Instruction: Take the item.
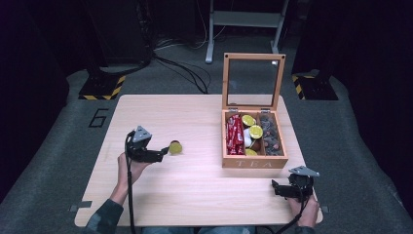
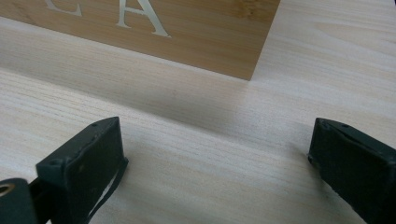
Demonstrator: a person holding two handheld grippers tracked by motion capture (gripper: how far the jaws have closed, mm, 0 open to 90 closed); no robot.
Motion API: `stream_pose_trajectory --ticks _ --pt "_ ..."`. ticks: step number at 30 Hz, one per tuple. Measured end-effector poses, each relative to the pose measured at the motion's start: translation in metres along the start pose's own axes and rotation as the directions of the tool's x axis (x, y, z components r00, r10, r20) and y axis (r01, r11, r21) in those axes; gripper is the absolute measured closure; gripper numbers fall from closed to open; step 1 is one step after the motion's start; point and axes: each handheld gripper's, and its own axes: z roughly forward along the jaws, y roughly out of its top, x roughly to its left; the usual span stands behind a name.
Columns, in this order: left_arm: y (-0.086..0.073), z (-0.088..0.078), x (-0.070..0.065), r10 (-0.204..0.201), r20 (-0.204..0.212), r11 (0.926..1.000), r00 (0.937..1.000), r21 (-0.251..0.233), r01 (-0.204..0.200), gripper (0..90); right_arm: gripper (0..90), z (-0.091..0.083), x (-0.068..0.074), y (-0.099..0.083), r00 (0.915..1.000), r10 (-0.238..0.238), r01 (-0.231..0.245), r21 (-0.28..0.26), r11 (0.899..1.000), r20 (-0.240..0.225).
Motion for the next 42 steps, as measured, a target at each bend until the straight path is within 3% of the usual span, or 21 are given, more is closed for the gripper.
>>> stream_pose_trajectory --ticks 10,15,17,25,30,33,35,36,40,42 --pt "-0.034 -0.039 0.006 -0.02 -0.068 0.9993 0.9975 -0.032 0.018 9.6 2.5 0.0 0.0 0.0 1.0 -0.001 0.001 0.0 1.0 0.0" --pt "-0.051 -0.051 0.01 -0.037 -0.1 0.9991 0.9943 -0.025 0.035 8.4 2.5 0.0 0.0 0.0 1.0 0.0 0.0 0.0 1.0 0.001" --pt "-0.065 -0.056 0.013 -0.044 -0.124 0.999 0.9913 -0.008 0.044 7.9 2.5 0.0 0.0 0.0 1.0 0.0 0.0 -0.002 1.0 0.001" --pt "-0.098 -0.061 0.021 -0.077 -0.164 0.9955 0.9835 0.042 0.085 5.9 2.5 0.0 0.0 0.0 1.0 0.0 0.0 0.0 1.0 0.001" --pt "-0.121 -0.058 0.027 -0.104 -0.192 0.9874 0.9758 0.098 0.124 3.7 2.5 0.0 0.0 0.0 1.0 -0.001 0.001 -0.001 1.0 0.001" --pt "-0.131 -0.057 0.032 -0.12 -0.197 0.9787 0.9731 0.141 0.149 1.5 2.5 0.0 0.0 0.0 1.0 0.001 -0.001 0.001 1.0 0.001" --pt "-0.134 -0.056 0.032 -0.122 -0.205 0.9786 0.9711 0.138 0.153 0.4 2.5 0.0 0.0 0.0 1.0 0.001 -0.001 0.0 1.0 0.001" --pt "-0.139 -0.055 0.035 -0.133 -0.208 0.9735 0.9692 0.157 0.167 0.2 2.5 0.0 0.0 0.0 1.0 0.001 -0.001 0.0 1.0 0.001" --pt "-0.146 -0.052 0.036 -0.138 -0.21 0.9703 0.9678 0.167 0.175 0.1 2.5 0.0 0.0 0.0 1.0 0.001 -0.001 -0.003 1.0 0.0" --pt "-0.149 -0.051 0.038 -0.161 -0.202 0.9685 0.9661 0.156 0.194 0.0 2.5 0.0 0.0 0.0 1.0 0.001 -0.001 -0.006 1.0 0.002"
